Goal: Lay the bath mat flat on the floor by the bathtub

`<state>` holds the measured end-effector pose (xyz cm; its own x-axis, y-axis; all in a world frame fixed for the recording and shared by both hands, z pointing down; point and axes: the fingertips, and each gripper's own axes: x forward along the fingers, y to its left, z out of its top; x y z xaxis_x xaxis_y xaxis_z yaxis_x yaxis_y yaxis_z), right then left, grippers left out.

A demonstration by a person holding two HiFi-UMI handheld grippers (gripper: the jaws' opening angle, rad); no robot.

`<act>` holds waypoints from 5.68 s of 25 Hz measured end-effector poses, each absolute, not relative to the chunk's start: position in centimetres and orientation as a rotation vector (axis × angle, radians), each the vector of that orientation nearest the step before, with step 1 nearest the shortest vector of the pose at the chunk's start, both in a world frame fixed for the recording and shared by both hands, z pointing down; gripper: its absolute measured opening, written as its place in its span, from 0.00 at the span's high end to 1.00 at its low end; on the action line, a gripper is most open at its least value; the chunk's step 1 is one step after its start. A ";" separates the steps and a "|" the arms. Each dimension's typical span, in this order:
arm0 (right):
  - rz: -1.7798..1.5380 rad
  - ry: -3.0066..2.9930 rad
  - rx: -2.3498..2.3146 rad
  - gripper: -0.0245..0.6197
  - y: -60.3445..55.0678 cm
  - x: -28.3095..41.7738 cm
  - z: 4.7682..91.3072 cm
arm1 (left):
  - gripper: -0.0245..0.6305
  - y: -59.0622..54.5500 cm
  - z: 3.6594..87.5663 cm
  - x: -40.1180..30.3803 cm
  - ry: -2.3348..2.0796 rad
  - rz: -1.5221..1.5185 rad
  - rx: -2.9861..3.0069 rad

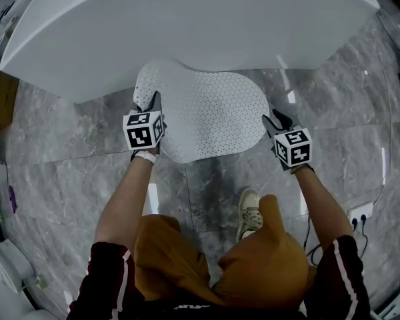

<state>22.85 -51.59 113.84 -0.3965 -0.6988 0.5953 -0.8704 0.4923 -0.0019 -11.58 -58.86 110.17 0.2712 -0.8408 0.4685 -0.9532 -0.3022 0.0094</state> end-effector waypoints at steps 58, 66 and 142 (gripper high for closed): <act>0.403 -2.244 1.359 0.70 -49.9 17.2 108.8 | 0.68 -52.7 107.5 -29.1 -1.865 0.686 2.115; 0.399 -2.225 1.469 0.70 -49.3 18.1 102.6 | 0.69 -51.8 101.0 -28.4 -1.885 0.632 2.224; 0.310 -2.456 1.721 0.70 -54.0 19.7 26.3 | 0.69 -52.2 22.0 -10.5 -1.697 0.074 2.525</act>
<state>19.70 -53.99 26.27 -0.3431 -0.9133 0.2194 -0.9392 0.3300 -0.0947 -10.54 -52.23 22.01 0.3787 -0.9206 0.0949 -0.9254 -0.3751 0.0544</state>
